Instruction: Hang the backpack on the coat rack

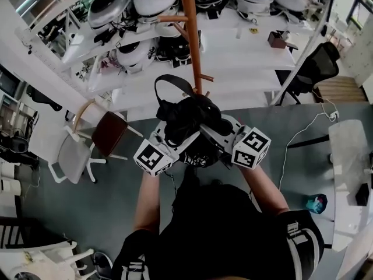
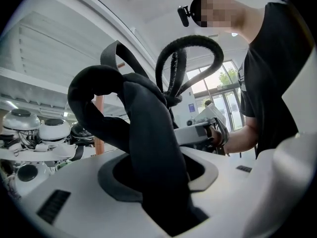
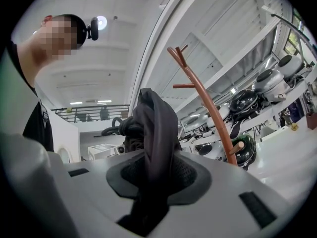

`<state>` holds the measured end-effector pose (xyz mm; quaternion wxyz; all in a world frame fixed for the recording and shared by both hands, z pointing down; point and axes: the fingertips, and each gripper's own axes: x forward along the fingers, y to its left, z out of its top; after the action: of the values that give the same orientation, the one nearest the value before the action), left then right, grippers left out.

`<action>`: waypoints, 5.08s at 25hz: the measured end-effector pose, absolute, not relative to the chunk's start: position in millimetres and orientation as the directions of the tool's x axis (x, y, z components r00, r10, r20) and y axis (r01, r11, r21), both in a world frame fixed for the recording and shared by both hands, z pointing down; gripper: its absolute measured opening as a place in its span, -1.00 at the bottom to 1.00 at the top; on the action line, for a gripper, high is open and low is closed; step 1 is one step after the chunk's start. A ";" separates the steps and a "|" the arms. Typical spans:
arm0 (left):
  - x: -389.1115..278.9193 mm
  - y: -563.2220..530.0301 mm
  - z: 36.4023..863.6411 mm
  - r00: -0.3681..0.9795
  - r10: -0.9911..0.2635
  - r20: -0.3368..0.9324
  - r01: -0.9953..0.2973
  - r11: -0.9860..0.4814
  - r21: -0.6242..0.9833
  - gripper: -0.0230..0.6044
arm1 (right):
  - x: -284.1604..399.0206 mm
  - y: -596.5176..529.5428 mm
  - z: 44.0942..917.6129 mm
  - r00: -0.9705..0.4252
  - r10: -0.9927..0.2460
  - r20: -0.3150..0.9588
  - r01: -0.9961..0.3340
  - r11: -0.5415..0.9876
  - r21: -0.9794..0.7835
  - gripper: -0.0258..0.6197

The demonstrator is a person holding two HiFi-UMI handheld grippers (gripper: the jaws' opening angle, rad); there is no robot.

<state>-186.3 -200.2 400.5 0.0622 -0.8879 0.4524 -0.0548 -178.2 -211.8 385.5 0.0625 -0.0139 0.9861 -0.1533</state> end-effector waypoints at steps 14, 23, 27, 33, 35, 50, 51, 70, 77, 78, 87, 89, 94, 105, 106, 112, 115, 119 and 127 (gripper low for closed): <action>-255.2 -274.6 367.5 0.679 -0.734 0.031 -0.713 -0.668 -0.213 -0.25 | -243.5 -284.5 348.9 -0.968 -0.187 -0.166 -0.137 0.952 -0.274 -0.56; -281.5 -312.3 349.7 0.726 -0.688 0.009 -0.666 -0.705 -0.242 -0.24 | -269.1 -320.1 332.5 -0.948 -0.265 -0.175 -0.219 0.945 -0.241 -0.56; -287.2 -322.0 342.9 0.750 -0.661 0.007 -0.637 -0.725 -0.263 -0.24 | -274.3 -328.9 325.5 -0.940 -0.288 -0.186 -0.242 0.941 -0.235 -0.56; -286.2 -326.7 326.3 0.785 -0.616 -0.069 -0.608 -0.744 -0.277 -0.24 | -278.3 -332.8 323.6 -0.937 -0.307 -0.169 -0.269 0.939 -0.215 -0.56; -286.0 -326.5 324.0 0.792 -0.607 -0.067 -0.600 -0.752 -0.273 -0.24 | -278.0 -332.5 320.9 -0.935 -0.310 -0.174 -0.271 0.938 -0.217 -0.56; -296.5 -343.8 319.9 0.883 -0.465 -0.059 -0.468 -0.870 -0.158 -0.21 | -285.2 -347.8 302.8 -0.919 -0.346 -0.188 -0.293 0.920 -0.260 -0.55; -297.5 -346.8 321.0 0.885 -0.461 -0.060 -0.465 -0.872 -0.153 -0.21 | -286.3 -350.8 303.7 -0.918 -0.351 -0.185 -0.298 0.918 -0.260 -0.55; -292.0 -392.6 360.1 0.909 -0.416 0.019 -0.413 -0.907 -0.077 -0.21 | -281.7 -397.1 344.1 -0.897 -0.427 -0.113 -0.377 0.874 -0.305 -0.55; -290.9 -403.2 376.9 0.909 -0.414 0.056 -0.411 -0.910 -0.054 -0.19 | -280.6 -407.9 361.7 -0.896 -0.435 -0.088 -0.385 0.861 -0.333 -0.55; -291.5 -404.1 379.5 0.908 -0.414 0.058 -0.411 -0.910 -0.053 -0.19 | -281.2 -408.7 364.2 -0.897 -0.434 -0.087 -0.384 0.861 -0.332 -0.54; -295.1 -400.9 388.4 0.898 -0.436 0.050 -0.435 -0.900 -0.040 -0.17 | -281.5 -412.3 375.6 -0.899 -0.425 -0.101 -0.371 0.865 -0.337 -0.34; -294.9 -397.8 390.2 0.898 -0.438 0.039 -0.438 -0.899 -0.014 -0.17 | -280.6 -411.1 377.4 -0.904 -0.411 -0.118 -0.350 0.869 -0.349 -0.28; -294.0 -391.5 394.0 0.875 -0.483 0.026 -0.484 -0.875 0.008 -0.14 | -277.1 -404.9 379.0 -0.909 -0.394 -0.134 -0.336 0.885 -0.322 -0.22; -304.8 -381.9 394.4 0.814 -0.581 -0.011 -0.579 -0.812 0.078 -0.06 | -268.4 -394.3 376.4 -0.908 -0.393 -0.147 -0.368 0.913 -0.175 -0.16; -305.9 -380.8 394.9 0.805 -0.593 -0.014 -0.590 -0.803 0.081 -0.06 | -265.5 -393.7 377.5 -0.908 -0.393 -0.146 -0.367 0.914 -0.175 -0.15; -312.6 -373.1 394.8 0.745 -0.667 -0.003 -0.665 -0.742 0.084 -0.01 | -249.3 -389.5 386.6 -0.918 -0.377 -0.122 -0.351 0.917 -0.189 -0.15; -318.3 -367.5 396.5 0.711 -0.703 -0.002 -0.700 -0.708 0.096 -0.01 | -243.8 -386.0 393.6 -0.927 -0.364 -0.091 -0.344 0.922 -0.177 -0.15; -319.4 -358.9 396.5 0.666 -0.746 0.003 -0.742 -0.663 0.100 -0.01 | -233.5 -376.1 398.7 -0.929 -0.363 -0.064 -0.360 0.931 -0.064 -0.31; -329.3 -330.8 408.5 0.485 -0.873 0.049 -0.874 -0.481 0.065 -0.01 | -214.1 -354.0 414.6 -0.947 -0.320 -0.026 -0.321 0.947 0.012 -0.65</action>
<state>-329.3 -330.8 408.5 -0.0404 -0.8606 0.5077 -0.0046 -214.1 -354.0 414.6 0.0118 -0.1624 0.9866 0.0078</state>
